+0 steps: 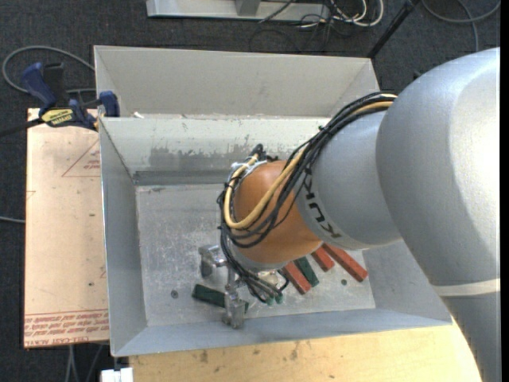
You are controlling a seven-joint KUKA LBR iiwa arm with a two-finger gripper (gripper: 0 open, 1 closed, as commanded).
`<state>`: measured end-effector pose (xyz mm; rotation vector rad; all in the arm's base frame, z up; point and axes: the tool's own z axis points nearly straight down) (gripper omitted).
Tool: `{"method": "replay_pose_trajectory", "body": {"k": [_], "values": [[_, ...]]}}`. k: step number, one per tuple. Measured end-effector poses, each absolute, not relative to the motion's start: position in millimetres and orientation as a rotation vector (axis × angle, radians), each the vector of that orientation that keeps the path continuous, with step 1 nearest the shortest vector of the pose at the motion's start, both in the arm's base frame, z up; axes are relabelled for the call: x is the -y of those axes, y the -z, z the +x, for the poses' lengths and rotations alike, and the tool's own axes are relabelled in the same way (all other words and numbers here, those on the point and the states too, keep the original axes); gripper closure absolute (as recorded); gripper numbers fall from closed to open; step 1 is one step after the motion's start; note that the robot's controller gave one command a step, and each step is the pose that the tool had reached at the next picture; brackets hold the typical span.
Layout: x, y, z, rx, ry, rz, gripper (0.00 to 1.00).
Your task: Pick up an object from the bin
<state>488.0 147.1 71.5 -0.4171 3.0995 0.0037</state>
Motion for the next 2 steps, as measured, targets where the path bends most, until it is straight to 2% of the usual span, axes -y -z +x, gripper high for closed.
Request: {"method": "replay_pose_trajectory", "body": {"k": [1,2], "values": [[-144.2,-72.5,485.0,-3.114,-0.003,-0.252,0.0],[-144.8,-70.3,480.6,-3.129,-0.003,-0.254,1.0]]}}
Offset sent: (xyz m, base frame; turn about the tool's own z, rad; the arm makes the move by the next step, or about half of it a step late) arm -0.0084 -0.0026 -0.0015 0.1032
